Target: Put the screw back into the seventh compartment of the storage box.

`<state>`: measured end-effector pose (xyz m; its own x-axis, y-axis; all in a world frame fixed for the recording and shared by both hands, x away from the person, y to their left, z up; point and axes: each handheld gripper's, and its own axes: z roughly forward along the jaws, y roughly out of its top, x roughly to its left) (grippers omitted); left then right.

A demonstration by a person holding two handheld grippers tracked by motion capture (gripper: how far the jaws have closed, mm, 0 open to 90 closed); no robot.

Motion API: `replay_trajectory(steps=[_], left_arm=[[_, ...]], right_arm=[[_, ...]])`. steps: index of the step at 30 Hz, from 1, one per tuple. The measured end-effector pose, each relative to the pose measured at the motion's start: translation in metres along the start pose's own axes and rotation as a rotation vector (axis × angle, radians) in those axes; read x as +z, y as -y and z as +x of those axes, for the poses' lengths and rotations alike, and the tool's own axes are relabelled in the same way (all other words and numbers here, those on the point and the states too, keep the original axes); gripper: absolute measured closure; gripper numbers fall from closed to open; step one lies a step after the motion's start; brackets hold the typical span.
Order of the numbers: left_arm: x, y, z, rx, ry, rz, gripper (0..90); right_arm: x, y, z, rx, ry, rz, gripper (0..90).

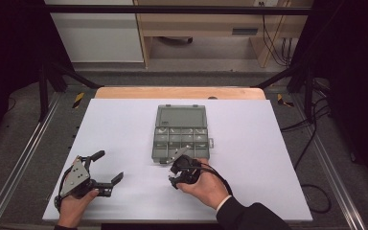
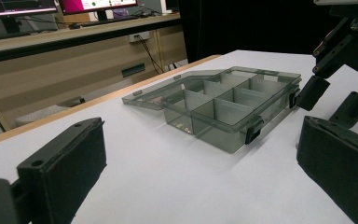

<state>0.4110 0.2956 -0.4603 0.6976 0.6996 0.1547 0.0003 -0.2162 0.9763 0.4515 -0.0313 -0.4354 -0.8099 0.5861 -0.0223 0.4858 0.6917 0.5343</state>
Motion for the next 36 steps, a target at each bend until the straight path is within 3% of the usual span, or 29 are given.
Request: replay_trajectory(steps=[9,10,11,13,14,23,26,36], left_arm=[[0.0,0.0,0.0,0.001,0.001,-0.003,0.8],[0.0,0.0,0.0,0.001,0.001,-0.003,0.8],[0.0,0.0,0.0,0.0,0.001,-0.002,0.8],[0.0,0.0,0.0,0.001,0.0,-0.001,0.8],[0.0,0.0,0.0,0.001,0.001,-0.001,0.8],[0.0,0.0,0.0,0.001,0.003,0.0,0.9],[0.0,0.0,0.0,0.002,0.002,0.0,0.9],[0.0,0.0,0.0,0.002,0.003,0.001,0.9]], right_arm=[[0.001,-0.003,-0.007,0.07,0.006,-0.005,54.9],[0.001,-0.003,-0.009,0.06,0.004,-0.003,56.0],[0.002,-0.004,-0.008,0.082,-0.004,-0.006,57.4],[0.003,-0.004,-0.01,0.07,0.0,0.002,59.6],[0.004,-0.005,-0.009,0.091,-0.006,0.0,60.5],[0.013,-0.007,-0.004,0.079,-0.027,0.021,68.3],[0.016,-0.008,-0.002,0.097,-0.033,0.027,69.4],[0.022,-0.009,-0.001,0.076,-0.036,0.049,71.6]])
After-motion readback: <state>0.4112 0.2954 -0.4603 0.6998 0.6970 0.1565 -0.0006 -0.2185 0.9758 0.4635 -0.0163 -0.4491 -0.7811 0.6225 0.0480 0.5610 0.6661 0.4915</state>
